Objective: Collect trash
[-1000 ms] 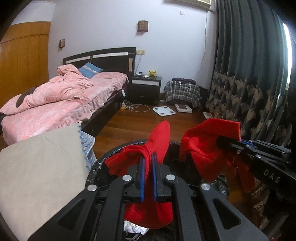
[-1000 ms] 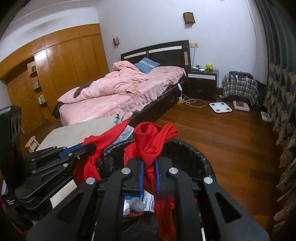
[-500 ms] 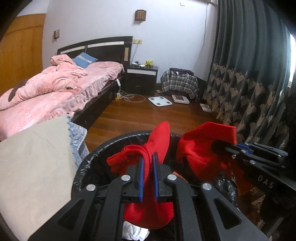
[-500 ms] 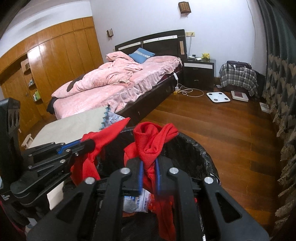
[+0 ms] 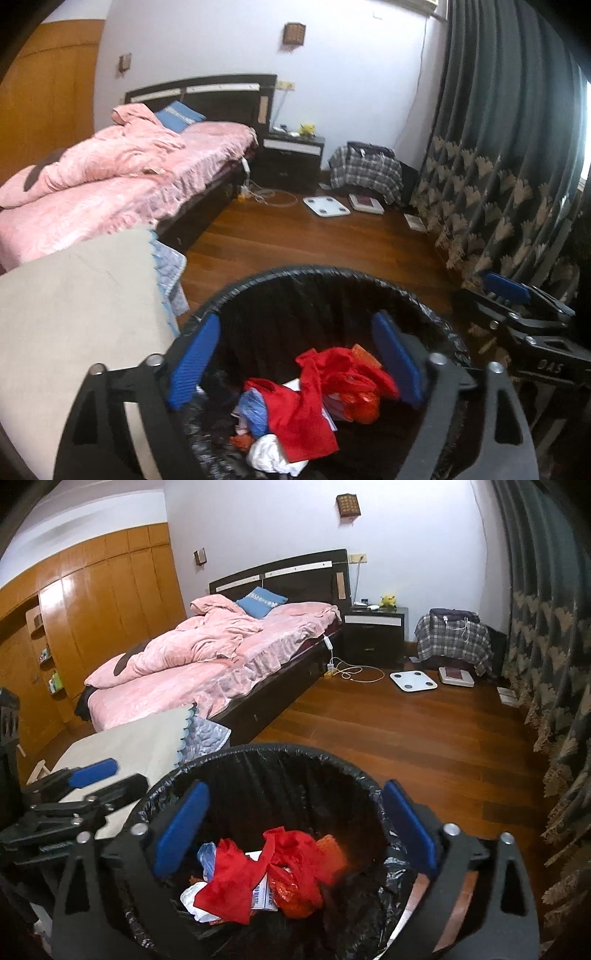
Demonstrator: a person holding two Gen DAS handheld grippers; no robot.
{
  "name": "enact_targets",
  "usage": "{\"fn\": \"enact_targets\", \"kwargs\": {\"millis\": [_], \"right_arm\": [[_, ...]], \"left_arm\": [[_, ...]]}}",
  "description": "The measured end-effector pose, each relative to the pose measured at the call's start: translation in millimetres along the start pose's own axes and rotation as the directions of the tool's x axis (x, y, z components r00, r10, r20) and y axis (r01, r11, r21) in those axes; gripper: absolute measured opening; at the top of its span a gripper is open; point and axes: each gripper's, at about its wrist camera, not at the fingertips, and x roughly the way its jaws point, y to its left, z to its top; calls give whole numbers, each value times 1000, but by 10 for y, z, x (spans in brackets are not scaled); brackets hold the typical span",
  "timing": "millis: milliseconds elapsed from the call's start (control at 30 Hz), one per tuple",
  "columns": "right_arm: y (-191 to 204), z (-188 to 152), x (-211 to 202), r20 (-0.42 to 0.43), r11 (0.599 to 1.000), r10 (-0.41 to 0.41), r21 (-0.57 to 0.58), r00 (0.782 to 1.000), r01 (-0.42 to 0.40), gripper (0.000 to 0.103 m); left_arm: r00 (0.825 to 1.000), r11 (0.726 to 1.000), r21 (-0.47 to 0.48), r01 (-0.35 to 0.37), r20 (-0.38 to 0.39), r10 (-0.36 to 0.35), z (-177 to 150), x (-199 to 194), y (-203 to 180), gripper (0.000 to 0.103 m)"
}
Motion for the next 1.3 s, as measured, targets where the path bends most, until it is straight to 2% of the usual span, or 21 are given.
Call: {"fn": "enact_targets", "kwargs": {"millis": [67, 167, 433, 700, 1300], "right_arm": [[14, 30, -50, -2, 1000, 9, 9, 1000, -9, 97], [61, 69, -168, 7, 1000, 29, 11, 1000, -29, 97], [395, 184, -479, 32, 996, 78, -43, 996, -76, 98], [667, 211, -745, 39, 990, 119, -75, 992, -115, 98], [1049, 101, -1130, 42, 975, 178, -142, 983, -171, 98]], "left_arm": [[1000, 1000, -2, -18, 15, 18, 22, -102, 44, 93], [998, 999, -11, -46, 40, 46, 54, -285, 112, 97], [988, 990, -36, -134, 74, 136, 30, -737, 226, 97], [976, 981, -69, -182, 111, 188, -92, -1148, 309, 97], [958, 965, -108, -239, 134, 252, -373, -1713, 352, 97]]}}
